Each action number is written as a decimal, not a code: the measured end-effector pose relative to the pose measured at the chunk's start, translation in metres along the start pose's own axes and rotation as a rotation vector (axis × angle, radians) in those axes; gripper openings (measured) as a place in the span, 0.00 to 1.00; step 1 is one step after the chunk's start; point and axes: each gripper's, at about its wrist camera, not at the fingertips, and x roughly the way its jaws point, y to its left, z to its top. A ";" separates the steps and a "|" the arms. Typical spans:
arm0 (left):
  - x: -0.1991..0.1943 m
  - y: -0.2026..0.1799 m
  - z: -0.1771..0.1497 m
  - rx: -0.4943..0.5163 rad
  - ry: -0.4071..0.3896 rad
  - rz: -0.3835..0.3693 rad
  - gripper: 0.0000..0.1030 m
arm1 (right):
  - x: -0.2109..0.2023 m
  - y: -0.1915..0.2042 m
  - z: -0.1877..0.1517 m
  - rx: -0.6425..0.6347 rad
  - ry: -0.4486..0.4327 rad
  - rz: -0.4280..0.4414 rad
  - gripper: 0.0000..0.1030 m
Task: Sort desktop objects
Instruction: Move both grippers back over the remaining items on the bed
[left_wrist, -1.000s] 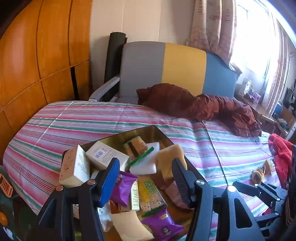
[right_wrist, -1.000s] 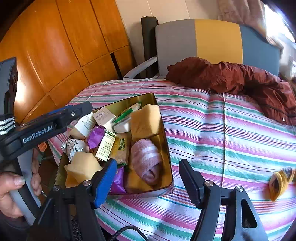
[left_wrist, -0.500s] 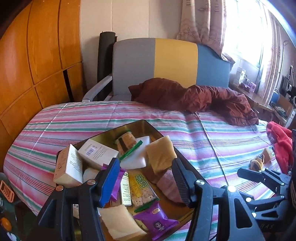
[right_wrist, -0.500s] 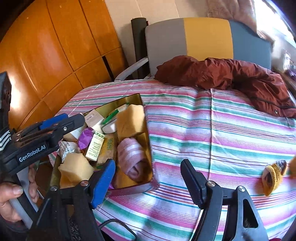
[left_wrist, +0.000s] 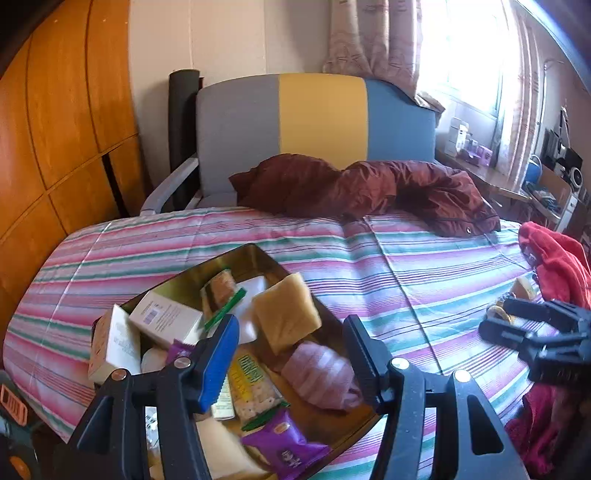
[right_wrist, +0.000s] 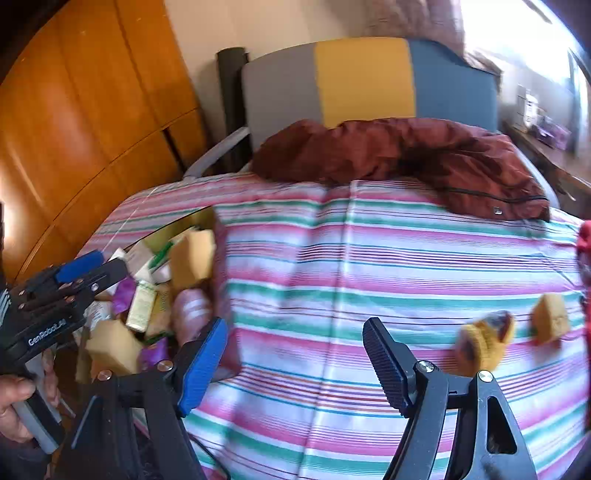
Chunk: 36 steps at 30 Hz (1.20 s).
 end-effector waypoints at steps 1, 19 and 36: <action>0.001 -0.003 0.001 0.011 -0.002 -0.002 0.58 | -0.003 -0.009 0.001 0.017 -0.005 -0.012 0.74; 0.022 -0.078 0.018 0.164 0.024 -0.117 0.58 | -0.064 -0.173 0.000 0.332 -0.080 -0.242 0.77; 0.045 -0.143 0.014 0.275 0.082 -0.203 0.58 | -0.066 -0.252 -0.035 0.567 -0.095 -0.292 0.80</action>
